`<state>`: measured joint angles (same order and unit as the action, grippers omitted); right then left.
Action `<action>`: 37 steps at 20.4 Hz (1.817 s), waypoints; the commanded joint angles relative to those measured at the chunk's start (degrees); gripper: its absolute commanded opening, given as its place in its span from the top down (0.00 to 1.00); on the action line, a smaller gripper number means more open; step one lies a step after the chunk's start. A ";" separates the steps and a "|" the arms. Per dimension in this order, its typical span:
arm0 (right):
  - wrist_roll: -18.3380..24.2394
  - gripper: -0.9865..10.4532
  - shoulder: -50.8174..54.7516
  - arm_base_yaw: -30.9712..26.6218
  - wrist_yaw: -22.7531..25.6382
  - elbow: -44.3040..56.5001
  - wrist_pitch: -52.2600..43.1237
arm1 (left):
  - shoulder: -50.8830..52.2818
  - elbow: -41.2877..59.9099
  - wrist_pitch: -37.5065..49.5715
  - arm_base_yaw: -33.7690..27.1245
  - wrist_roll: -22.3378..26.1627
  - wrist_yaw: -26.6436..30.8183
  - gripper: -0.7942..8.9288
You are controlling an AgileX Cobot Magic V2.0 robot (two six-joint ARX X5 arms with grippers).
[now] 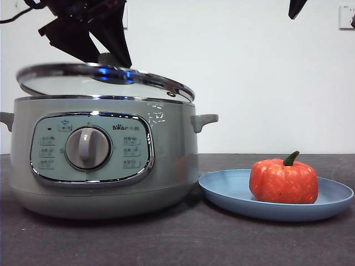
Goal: Take the pumpkin out from the steamer,put the pumpkin in the blue plate,close the lid
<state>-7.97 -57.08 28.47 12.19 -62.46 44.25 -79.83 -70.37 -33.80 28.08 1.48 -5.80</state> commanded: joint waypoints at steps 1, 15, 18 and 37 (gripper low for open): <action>-0.35 0.39 0.11 -0.02 0.22 0.42 -0.02 | -0.90 -0.28 1.05 0.15 0.15 -0.26 0.93; -0.35 0.39 0.11 -0.02 0.11 0.42 0.02 | -0.96 -0.31 -3.08 0.15 1.11 -0.26 0.39; -0.33 0.39 0.13 -0.02 -0.13 0.42 0.00 | 1.60 -0.31 -3.76 0.15 0.85 -0.28 0.41; 4.17 0.93 25.18 2.45 -0.20 21.18 -24.59 | 43.23 22.51 4.72 0.15 1.49 8.85 0.93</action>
<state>-4.16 -32.51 30.74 12.01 -43.29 20.45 -38.26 -49.98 -30.06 28.18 2.55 2.85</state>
